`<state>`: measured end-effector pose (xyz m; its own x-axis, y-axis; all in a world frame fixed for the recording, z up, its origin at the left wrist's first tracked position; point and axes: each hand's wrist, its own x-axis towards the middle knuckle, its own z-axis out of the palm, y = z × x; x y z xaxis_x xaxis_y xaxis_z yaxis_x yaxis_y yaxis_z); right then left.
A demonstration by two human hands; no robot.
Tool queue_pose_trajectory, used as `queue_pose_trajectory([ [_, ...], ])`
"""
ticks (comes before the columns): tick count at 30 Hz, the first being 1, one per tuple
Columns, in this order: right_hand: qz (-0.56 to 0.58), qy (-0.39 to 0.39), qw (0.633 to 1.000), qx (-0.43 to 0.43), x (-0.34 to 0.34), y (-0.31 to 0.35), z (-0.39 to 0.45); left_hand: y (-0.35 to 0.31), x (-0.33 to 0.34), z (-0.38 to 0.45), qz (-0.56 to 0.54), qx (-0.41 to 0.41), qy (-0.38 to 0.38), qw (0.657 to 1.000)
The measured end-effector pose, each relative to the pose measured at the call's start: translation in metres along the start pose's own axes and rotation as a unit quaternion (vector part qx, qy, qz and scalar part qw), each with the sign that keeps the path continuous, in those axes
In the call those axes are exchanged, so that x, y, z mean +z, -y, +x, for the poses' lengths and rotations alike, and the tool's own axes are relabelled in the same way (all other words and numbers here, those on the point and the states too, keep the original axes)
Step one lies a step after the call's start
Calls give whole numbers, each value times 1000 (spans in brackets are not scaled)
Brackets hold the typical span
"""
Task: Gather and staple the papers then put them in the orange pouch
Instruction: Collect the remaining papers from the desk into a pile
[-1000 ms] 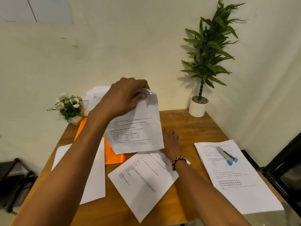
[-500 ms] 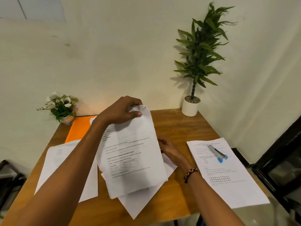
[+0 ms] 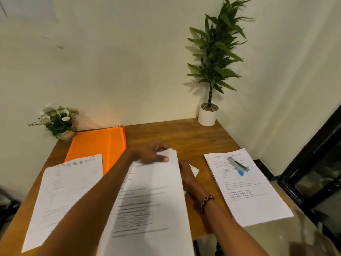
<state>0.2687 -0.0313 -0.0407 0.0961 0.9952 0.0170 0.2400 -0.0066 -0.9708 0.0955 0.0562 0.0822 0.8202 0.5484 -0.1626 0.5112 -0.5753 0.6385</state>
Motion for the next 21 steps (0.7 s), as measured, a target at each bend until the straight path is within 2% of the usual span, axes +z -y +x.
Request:
queue_pose_trajectory([
  [2,46,-21,999,17,-1,5,-1,19,40,21,84,-54,29,995],
  [5,49,-117,991,39,-6,1,1,36,83,33,119,-93,25,988],
  [7,-60,-177,981,44,-14,-3,-3,46,98,31,104,-98,0,990],
  [9,-205,-233,948,68,-24,-3,-14,55,105,27,75,-104,-32,991],
  [11,-295,-243,917,116,-33,-8,-27,62,109,24,54,-108,-54,991],
  [16,-396,-214,876,171,-20,-18,-50,70,120,17,30,-111,-91,989],
  [21,-379,-216,878,197,-14,-17,-45,68,123,18,35,-123,-107,986],
])
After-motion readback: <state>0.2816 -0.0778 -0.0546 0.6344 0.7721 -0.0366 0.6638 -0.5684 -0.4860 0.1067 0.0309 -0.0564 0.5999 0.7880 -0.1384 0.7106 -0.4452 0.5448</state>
